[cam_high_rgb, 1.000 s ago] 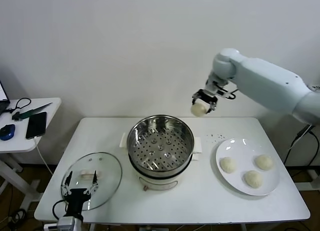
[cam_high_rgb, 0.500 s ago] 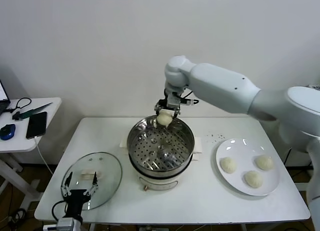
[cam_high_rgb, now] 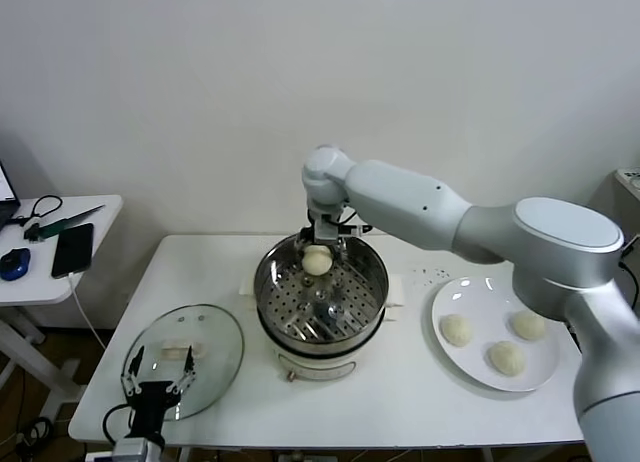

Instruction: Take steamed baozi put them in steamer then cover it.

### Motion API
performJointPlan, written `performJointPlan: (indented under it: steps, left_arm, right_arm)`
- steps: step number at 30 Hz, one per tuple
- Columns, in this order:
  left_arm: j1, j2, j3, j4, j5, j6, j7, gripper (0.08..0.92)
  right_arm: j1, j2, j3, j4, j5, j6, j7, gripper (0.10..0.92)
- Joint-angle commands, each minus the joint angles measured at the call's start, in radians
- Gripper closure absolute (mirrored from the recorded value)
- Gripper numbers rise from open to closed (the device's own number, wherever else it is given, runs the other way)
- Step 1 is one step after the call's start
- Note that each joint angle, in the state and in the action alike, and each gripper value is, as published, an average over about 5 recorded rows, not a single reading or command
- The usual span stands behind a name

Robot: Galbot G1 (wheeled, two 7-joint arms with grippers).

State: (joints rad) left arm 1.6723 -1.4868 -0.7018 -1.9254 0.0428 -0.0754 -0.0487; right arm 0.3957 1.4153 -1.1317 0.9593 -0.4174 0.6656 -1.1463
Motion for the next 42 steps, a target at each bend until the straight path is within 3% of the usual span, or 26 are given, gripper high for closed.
performJointPlan:
  steps: [1, 8, 20, 26, 33, 42]
  left_arm:
    - [0.008, 0.001, -0.004, -0.006, -0.003, 0.0, -0.001, 0.177]
    - [0.013, 0.0, -0.005, -0.005, -0.004, -0.002, -0.003, 0.177]
    - [0.014, 0.002, -0.003, -0.013, 0.001, 0.0, -0.005, 0.177]
    - [0.017, 0.004, 0.002, -0.022, 0.005, 0.002, -0.004, 0.177]
    - [0.017, 0.006, 0.009, -0.026, 0.005, 0.003, -0.004, 0.177]
    - [0.018, 0.006, 0.016, -0.031, 0.014, 0.006, -0.004, 0.177]
  right_arm:
    - [-0.031, 0.02, 0.001, -0.021, -0.024, 0.001, 0.001, 0.301]
    - [-0.003, 0.007, 0.01, 0.009, 0.01, -0.016, -0.014, 0.21]
    - [0.185, -0.185, -0.04, 0.233, 0.22, -0.091, -0.032, 0.203]
    - [0.373, -0.413, -0.22, 0.375, 0.486, -0.394, 0.112, 0.203]
    - [0.423, -0.667, -0.335, 0.486, 0.811, -0.758, 0.115, 0.203]
    - [0.141, -0.921, -0.241, 0.503, 0.831, -0.937, 0.172, 0.203]
